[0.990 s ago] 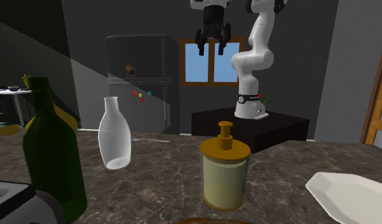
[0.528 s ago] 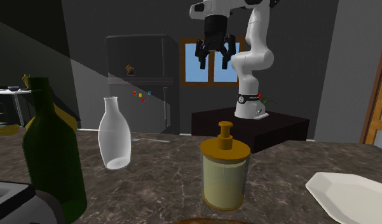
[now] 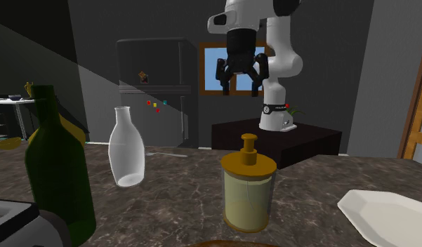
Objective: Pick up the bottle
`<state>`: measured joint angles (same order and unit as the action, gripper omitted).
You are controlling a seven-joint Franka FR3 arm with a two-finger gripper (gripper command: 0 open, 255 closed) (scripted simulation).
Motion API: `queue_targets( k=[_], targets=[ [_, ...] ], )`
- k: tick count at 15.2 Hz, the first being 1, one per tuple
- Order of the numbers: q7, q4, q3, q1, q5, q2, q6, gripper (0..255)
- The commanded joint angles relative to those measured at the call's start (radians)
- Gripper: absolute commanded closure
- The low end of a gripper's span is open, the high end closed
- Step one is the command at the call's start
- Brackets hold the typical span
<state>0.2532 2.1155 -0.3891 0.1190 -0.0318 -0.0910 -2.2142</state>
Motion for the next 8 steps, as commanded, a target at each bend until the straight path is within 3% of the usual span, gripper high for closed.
queue_targets(
  k=[1, 8],
  targets=[
    [0.031, -0.037, -0.007, 0.015, -0.023, -0.068, -0.026, 0],
    [0.126, -0.268, -0.001, 0.101, -0.112, -0.337, -0.048, 0]
  ],
)
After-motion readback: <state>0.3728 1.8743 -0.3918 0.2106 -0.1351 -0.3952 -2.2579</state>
